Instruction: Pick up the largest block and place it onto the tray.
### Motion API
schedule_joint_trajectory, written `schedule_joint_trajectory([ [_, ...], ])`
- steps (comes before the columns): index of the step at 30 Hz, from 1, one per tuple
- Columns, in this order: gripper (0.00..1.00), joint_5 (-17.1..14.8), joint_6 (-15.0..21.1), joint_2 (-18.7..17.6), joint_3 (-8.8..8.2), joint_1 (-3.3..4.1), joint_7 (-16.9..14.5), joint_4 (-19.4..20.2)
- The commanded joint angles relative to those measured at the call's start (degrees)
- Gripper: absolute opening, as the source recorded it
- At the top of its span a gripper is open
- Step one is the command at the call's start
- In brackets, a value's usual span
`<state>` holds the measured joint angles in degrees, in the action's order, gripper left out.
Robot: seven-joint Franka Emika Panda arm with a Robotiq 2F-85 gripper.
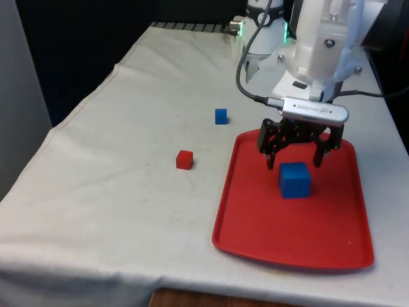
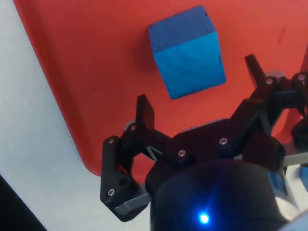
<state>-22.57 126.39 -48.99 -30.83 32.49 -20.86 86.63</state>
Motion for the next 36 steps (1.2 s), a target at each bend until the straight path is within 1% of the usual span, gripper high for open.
schedule_joint_trajectory([
  [1, 1.0, -0.11, 0.23, -0.06, 0.06, -0.06, 0.06, 0.0],
  [4, 1.0, -0.06, 0.17, 0.52, -0.06, 0.11, 0.17, 0.06],
  [5, 1.0, 0.0, 0.11, 0.06, 0.0, 0.0, 0.11, -0.11],
  [6, 1.0, 0.0, 0.17, 0.74, -0.17, 0.17, 0.17, 0.11],
  [11, 1.0, 0.29, -0.11, 2.35, -0.57, 0.52, 0.34, 0.34],
  [12, 1.0, 0.06, -0.23, 1.95, -0.29, 0.11, 0.17, -0.11],
  [13, 1.0, 0.34, -0.17, 2.69, -0.63, 0.57, 0.4, 0.4],
  [17, 1.0, 0.69, -0.57, 4.01, -0.92, 0.74, 0.57, 0.4],
  [18, 1.0, 0.74, -0.69, 4.3, -0.97, 0.74, 0.57, 0.4],
  [19, 1.0, 0.34, -0.63, 3.72, -0.52, 0.29, 0.23, -0.06],
  [20, 1.0, 0.86, -0.86, 4.93, -1.09, 0.8, 0.63, 0.46],
  [28, 1.0, 1.2, -1.78, 7.51, -1.89, 1.15, 0.4, 1.26],
  [29, 1.0, 0.97, -1.95, 7.28, -1.55, 0.69, 0.29, 0.86],
  [30, 1.0, 1.43, -1.78, 8.31, -2.01, 1.15, 0.34, 1.78],
  [36, 1.0, 2.18, -1.26, 11.12, -2.29, 1.26, -0.11, 4.41],
])
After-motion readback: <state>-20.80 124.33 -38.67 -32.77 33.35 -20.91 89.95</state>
